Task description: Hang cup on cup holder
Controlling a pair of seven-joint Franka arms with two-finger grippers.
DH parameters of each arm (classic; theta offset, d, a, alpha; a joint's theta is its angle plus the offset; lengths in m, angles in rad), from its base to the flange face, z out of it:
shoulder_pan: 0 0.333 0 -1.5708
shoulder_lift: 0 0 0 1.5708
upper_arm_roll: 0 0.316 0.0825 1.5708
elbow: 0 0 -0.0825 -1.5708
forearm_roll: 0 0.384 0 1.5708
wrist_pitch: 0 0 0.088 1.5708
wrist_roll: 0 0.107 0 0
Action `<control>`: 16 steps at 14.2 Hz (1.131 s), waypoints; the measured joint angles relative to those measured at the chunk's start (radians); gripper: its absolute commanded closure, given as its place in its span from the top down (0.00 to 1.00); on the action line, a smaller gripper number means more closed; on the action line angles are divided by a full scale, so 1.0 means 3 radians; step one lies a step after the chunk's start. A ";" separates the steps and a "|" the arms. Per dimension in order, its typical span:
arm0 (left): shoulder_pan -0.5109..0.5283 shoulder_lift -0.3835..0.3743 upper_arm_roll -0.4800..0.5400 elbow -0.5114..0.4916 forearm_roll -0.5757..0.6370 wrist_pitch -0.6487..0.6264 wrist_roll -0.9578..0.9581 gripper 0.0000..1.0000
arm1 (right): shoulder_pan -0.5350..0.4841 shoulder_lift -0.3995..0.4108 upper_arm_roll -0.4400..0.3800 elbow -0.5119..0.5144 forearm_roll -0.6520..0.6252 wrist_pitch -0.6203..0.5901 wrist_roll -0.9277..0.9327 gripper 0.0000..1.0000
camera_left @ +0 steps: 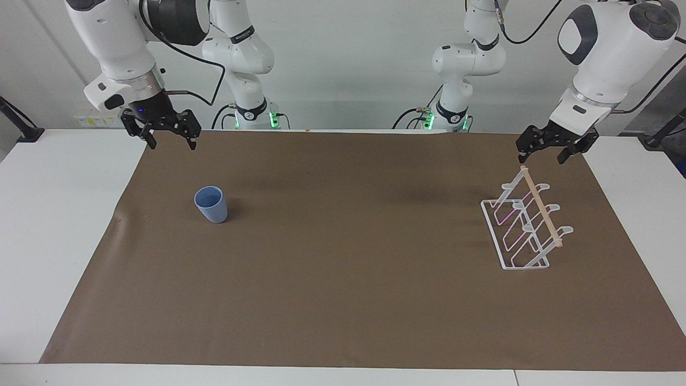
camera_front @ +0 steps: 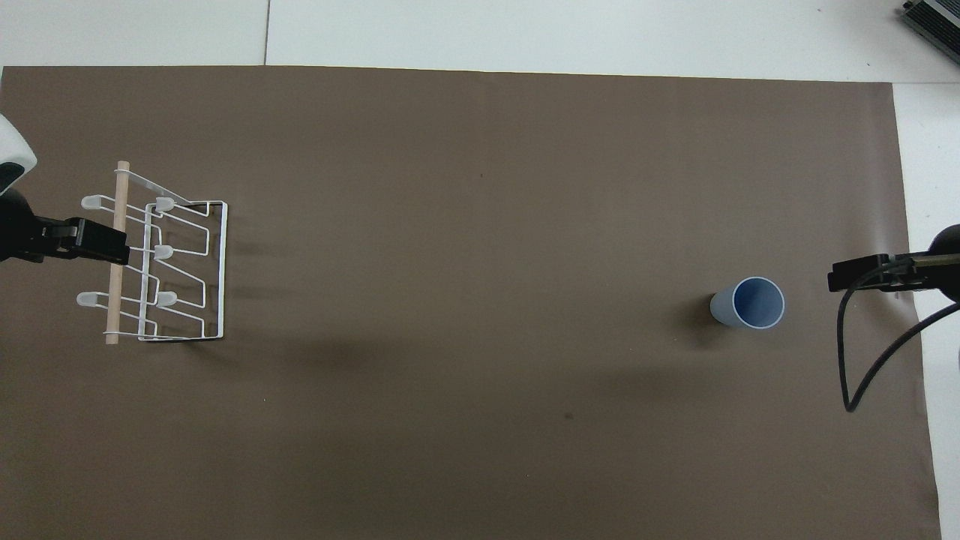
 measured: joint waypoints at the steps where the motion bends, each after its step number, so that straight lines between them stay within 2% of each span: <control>1: 0.0000 0.0000 0.0000 0.0000 0.0000 0.0000 0.0000 1.00 | 0.0000 0.0000 0.0000 0.0000 0.0000 -0.0003 0.0000 1.00; 9: 0.0000 0.0000 0.0000 0.0000 0.0000 0.0000 0.0000 1.00 | 0.0000 -0.0018 -0.0003 0.0000 0.0000 -0.0139 -0.0002 1.00; 13: 0.0000 0.0000 0.0000 0.0000 0.0000 0.0000 0.0000 1.00 | 0.0016 -0.0019 0.0006 -0.0010 0.0000 -0.0015 -0.0238 1.00; 16: 0.0000 0.0000 0.0000 0.0000 0.0000 0.0000 0.0000 1.00 | 0.0037 -0.0062 0.0007 -0.0200 0.0020 0.0236 -0.0356 1.00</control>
